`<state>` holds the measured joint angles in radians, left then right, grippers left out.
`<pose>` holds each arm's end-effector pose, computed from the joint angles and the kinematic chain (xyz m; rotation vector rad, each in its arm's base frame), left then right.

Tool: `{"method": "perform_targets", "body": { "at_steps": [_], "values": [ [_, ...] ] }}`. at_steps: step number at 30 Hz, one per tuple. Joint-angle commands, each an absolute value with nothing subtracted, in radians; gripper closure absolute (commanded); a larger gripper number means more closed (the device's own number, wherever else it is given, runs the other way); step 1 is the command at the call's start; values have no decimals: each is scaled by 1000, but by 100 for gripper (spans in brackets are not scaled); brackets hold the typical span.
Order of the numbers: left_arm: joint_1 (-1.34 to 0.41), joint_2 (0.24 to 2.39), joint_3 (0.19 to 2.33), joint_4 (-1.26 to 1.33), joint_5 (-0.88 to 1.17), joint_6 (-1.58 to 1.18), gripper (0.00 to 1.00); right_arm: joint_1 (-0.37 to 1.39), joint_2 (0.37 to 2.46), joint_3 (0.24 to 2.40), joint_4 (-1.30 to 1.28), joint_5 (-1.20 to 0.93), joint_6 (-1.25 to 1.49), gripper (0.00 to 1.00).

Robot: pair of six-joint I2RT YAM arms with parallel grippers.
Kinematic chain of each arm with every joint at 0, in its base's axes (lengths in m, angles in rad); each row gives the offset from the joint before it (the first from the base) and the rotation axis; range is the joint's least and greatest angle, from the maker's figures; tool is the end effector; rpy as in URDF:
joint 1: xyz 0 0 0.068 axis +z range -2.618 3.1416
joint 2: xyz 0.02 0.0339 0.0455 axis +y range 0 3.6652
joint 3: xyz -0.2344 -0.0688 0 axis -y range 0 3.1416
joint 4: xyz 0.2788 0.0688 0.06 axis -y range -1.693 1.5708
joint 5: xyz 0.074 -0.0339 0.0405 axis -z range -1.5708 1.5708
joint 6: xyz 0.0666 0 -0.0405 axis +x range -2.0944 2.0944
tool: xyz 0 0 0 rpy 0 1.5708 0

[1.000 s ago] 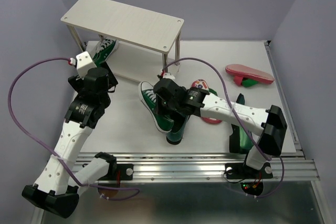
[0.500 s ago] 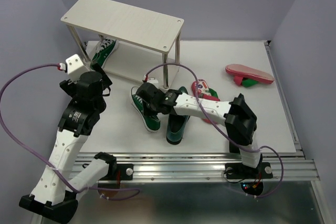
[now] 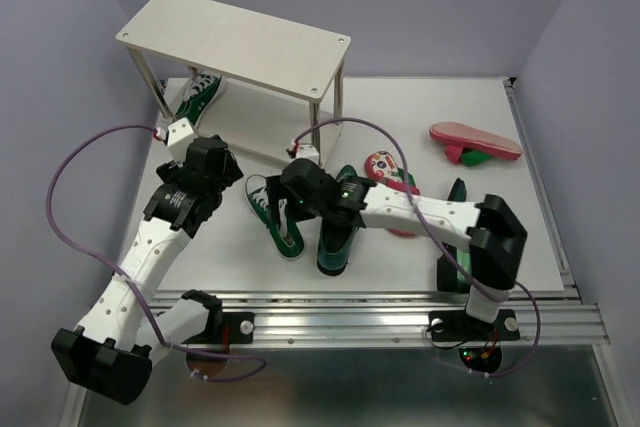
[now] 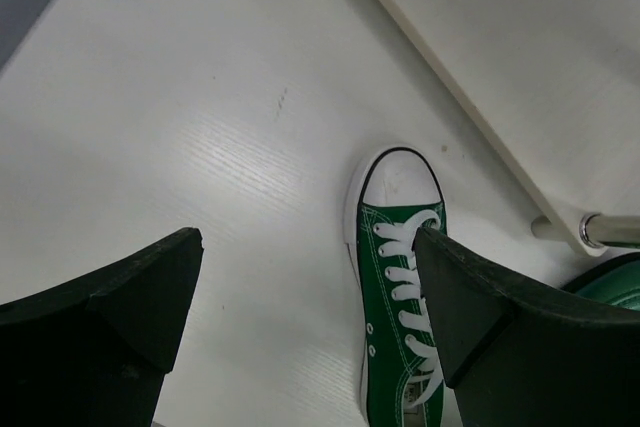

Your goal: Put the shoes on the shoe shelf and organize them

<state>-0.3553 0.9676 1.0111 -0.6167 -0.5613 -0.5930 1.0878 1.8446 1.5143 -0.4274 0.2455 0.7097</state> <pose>0.2678 -0.0616 0.3079 -0.5553 1.9711 0.0157 0.2313 0.4063 0.2102 -0.3233 2.3629 0.6194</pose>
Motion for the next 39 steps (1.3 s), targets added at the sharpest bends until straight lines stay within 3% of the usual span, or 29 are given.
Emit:
{"method": "perform_targets", "body": {
  "at_steps": [1, 7, 14, 25, 29, 33, 34, 39],
  "values": [
    [-403, 943, 986, -655, -529, -699, 2, 1091, 1591, 1367, -399, 425, 689, 2],
    [-560, 989, 919, -703, -569, -900, 3, 1060, 1376, 1220, -521, 626, 770, 0],
    [-735, 1075, 859, -718, -537, -1098, 3, 873, 1203, 1089, -580, 586, 802, 0],
    [-871, 1210, 724, -589, -506, -1235, 22, 838, 1183, 1083, -597, 607, 775, 0],
    [-879, 1243, 724, -581, -514, -1235, 39, 838, 1189, 1074, -595, 604, 779, 0],
    [-879, 1204, 741, -635, -590, -1204, 80, 838, 1201, 1078, -594, 606, 776, 0],
    [-877, 1192, 747, -641, -606, -1187, 100, 838, 1203, 1080, -595, 607, 775, 0],
    [-821, 1094, 772, -650, -679, -1030, 100, 838, 1215, 1094, -594, 606, 772, 0]
  ]
}}
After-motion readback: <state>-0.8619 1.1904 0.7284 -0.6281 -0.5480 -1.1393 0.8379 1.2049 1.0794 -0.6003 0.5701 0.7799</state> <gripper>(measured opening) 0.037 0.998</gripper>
